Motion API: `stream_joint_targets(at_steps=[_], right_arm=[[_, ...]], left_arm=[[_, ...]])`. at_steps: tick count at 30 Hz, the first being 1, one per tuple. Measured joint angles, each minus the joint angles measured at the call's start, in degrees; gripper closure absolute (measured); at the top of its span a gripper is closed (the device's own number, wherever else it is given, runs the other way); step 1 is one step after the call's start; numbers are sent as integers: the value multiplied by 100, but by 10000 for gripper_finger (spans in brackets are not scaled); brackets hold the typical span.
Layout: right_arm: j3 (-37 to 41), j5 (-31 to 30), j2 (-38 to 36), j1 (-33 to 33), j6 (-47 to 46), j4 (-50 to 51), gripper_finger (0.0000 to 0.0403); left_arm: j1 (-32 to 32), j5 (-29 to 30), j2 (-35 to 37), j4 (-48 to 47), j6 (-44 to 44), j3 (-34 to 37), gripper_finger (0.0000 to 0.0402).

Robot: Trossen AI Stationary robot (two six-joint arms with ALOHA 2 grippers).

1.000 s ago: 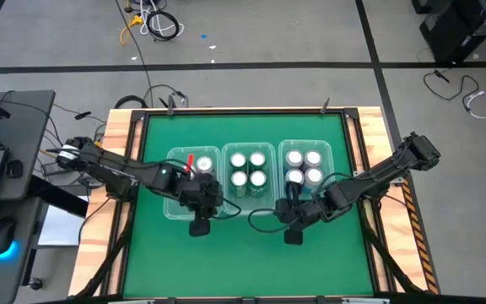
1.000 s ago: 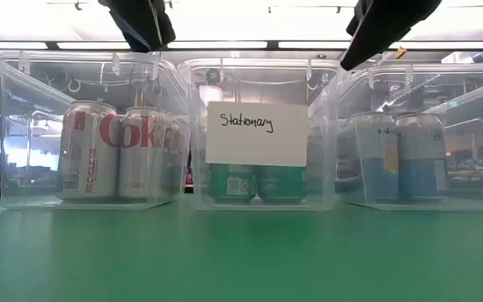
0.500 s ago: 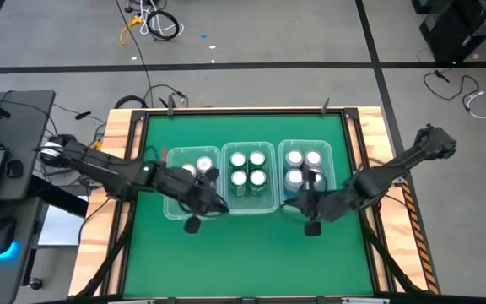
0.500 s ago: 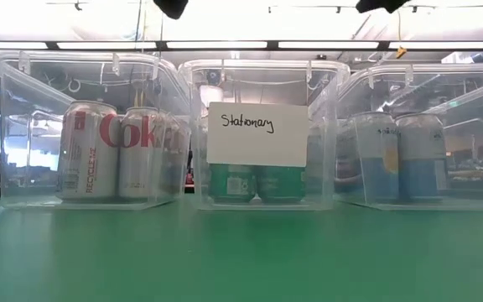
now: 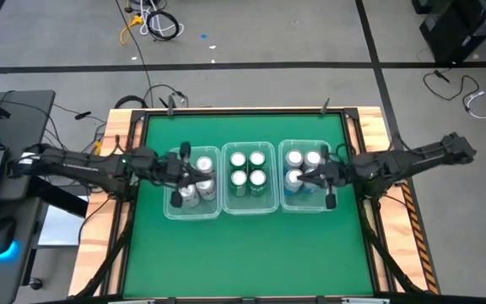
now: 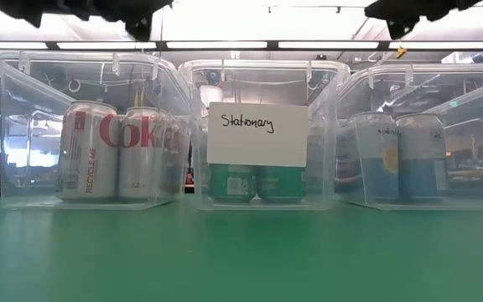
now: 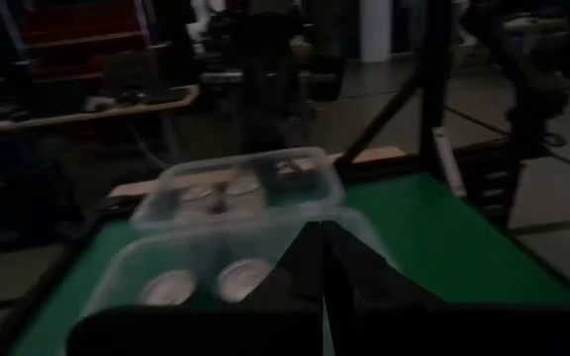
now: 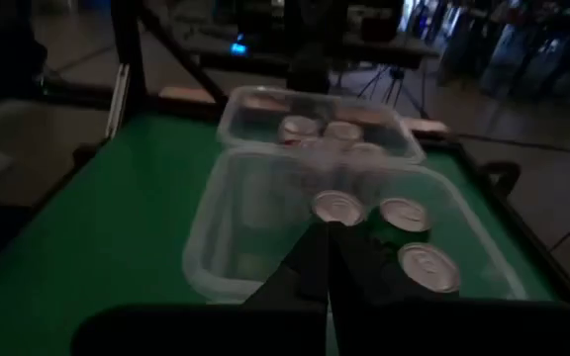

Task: Sort soda cans
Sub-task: Return to Home Position

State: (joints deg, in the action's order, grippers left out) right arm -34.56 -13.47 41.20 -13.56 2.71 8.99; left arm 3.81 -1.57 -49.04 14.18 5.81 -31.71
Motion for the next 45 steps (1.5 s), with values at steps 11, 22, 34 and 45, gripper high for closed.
stream_joint_targets(at_steps=[11,22,34,45], right_arm=[[1085,1259,-1469,1427,226,-289,403],[1761,1514,-3500,1857,60,-210,403],[2625,1156,-3563,1866,-268,-869,403],[2747,1139,-4095,1976,-296,-244,403]], left_arm=[[-1007,-456,1311,-92,124,768,401],[-1667,-654,3059,-916,-3,1366,401],[-2108,-712,3848,-1079,-174,1905,401],[-2666,-1136,4686,-1216,-321,2099,401]])
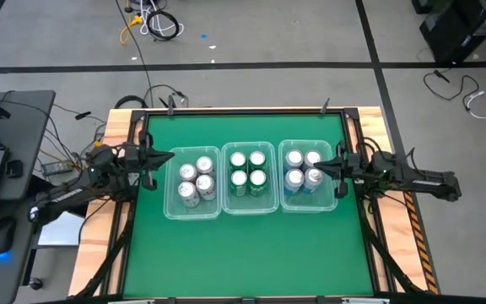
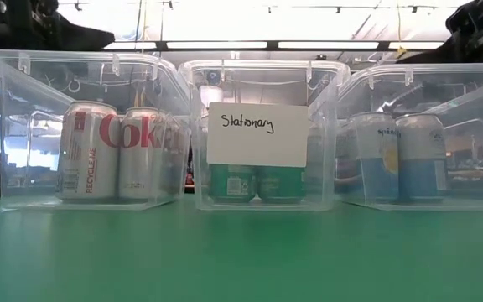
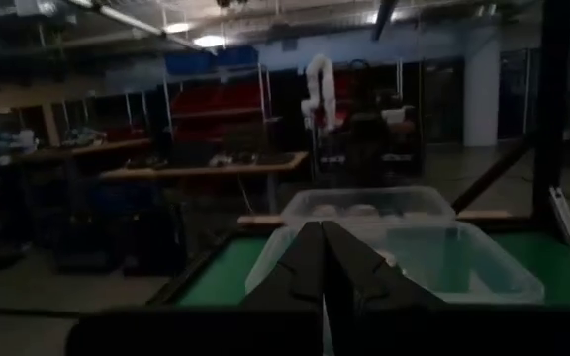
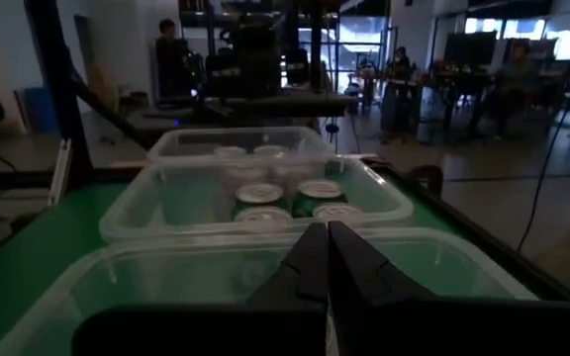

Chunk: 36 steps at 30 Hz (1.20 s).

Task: Sort soda cans
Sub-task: Return to Home Position

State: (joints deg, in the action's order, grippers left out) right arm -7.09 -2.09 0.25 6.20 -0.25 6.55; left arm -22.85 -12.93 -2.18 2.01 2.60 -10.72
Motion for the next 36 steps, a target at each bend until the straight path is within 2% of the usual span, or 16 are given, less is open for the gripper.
stream_joint_targets(at_steps=[5,9,15,22,28,36], right_arm=[[-20,2,-7,-7,-214,251,403],[-23,-292,-9,-4,-224,216,403],[271,-611,-7,-7,-388,94,403],[455,-615,-4,2,-191,-306,403],[455,-759,-7,4,-212,-299,403],[455,-793,-5,4,-215,-299,403]], left_arm=[[-194,-72,218,396,-255,550,401],[-406,-132,220,891,-462,1004,401],[-676,-237,219,698,-531,1025,401],[-728,-223,219,580,-599,1027,401],[-728,171,219,571,-575,1027,401],[-726,215,219,569,-580,1029,401]])
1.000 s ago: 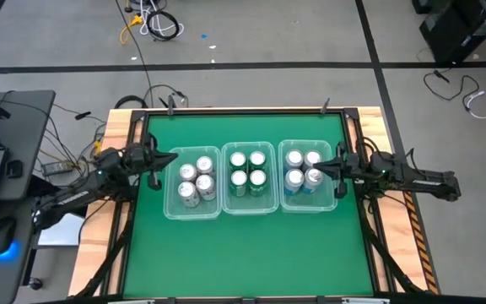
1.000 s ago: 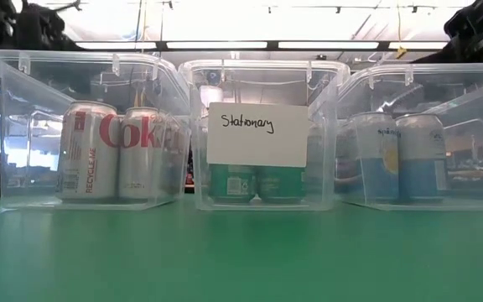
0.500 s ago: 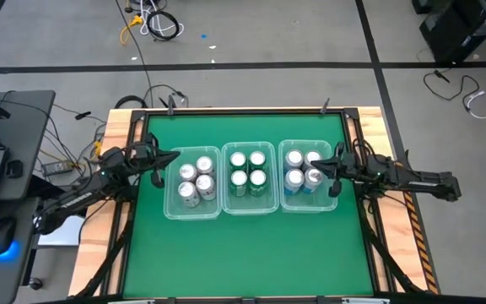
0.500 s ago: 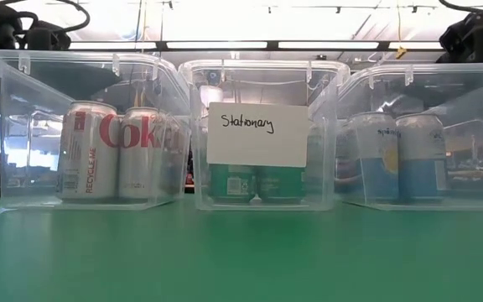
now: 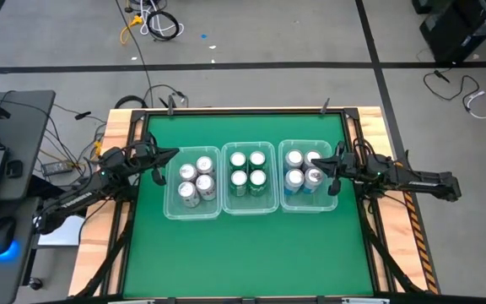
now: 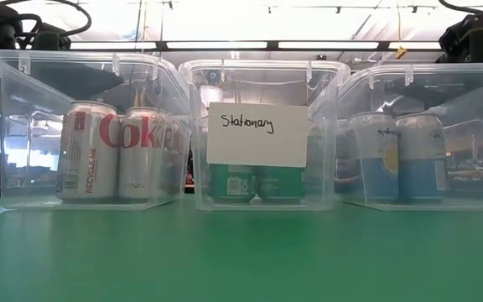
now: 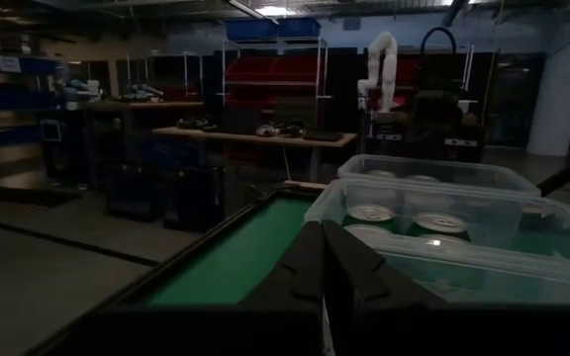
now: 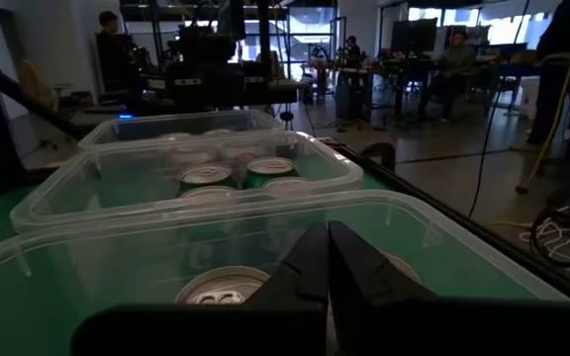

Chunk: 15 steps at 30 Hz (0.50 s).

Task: Sort soda cans
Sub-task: Return to Home Position

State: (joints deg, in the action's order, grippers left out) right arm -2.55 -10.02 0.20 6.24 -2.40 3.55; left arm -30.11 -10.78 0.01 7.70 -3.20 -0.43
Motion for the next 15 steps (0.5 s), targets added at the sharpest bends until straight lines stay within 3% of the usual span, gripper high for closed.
stream_joint_targets(at_steps=[15], right_arm=[[-2,0,1,0,-93,-14,402]], left_arm=[[0,1,0,4,-7,2,400]])
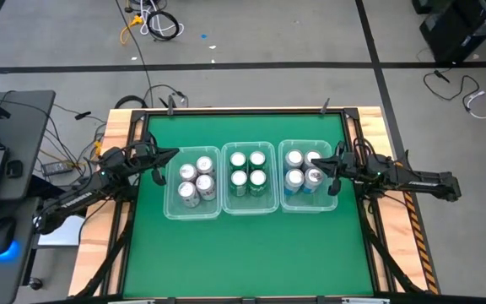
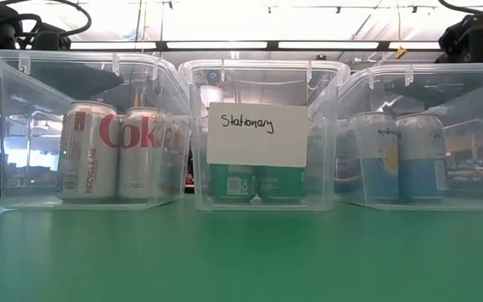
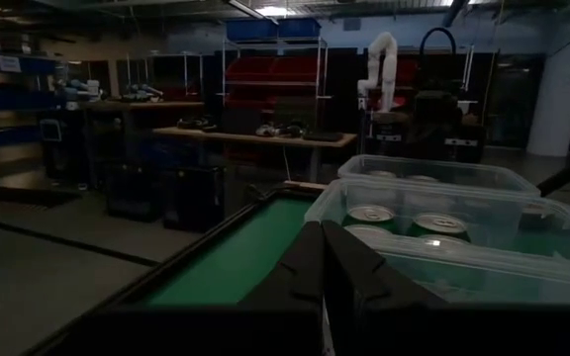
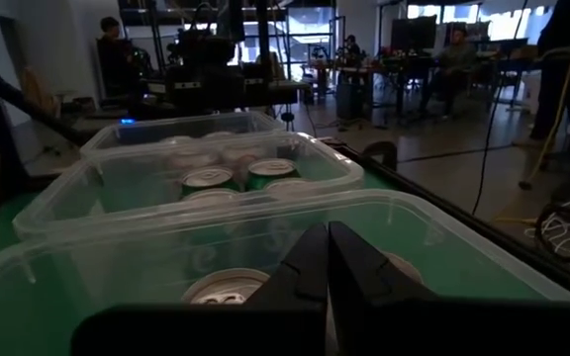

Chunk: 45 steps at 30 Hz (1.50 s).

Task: Sort soda cans
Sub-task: Return to Home Position

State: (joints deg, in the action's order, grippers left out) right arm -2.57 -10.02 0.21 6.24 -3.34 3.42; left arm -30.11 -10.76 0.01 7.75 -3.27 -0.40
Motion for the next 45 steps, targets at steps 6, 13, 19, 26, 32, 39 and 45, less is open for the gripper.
stream_joint_targets(at_steps=[6,13,19,26,32,39,45], right_arm=[[0,0,0,0,-88,3,400],[0,0,2,0,-67,-19,400],[0,0,1,0,-58,-30,396],[0,0,2,0,-56,-33,399],[0,2,1,0,-56,-35,401],[0,2,1,0,-56,-35,396],[-2,2,2,0,-56,-35,399]], left_arm=[[0,0,0,2,0,0,400],[0,0,0,2,-2,0,400],[0,2,0,4,-2,2,400],[0,2,0,4,-4,2,400],[0,1,0,4,-2,2,400],[0,2,0,4,-2,2,400],[0,2,0,4,-4,4,400]])
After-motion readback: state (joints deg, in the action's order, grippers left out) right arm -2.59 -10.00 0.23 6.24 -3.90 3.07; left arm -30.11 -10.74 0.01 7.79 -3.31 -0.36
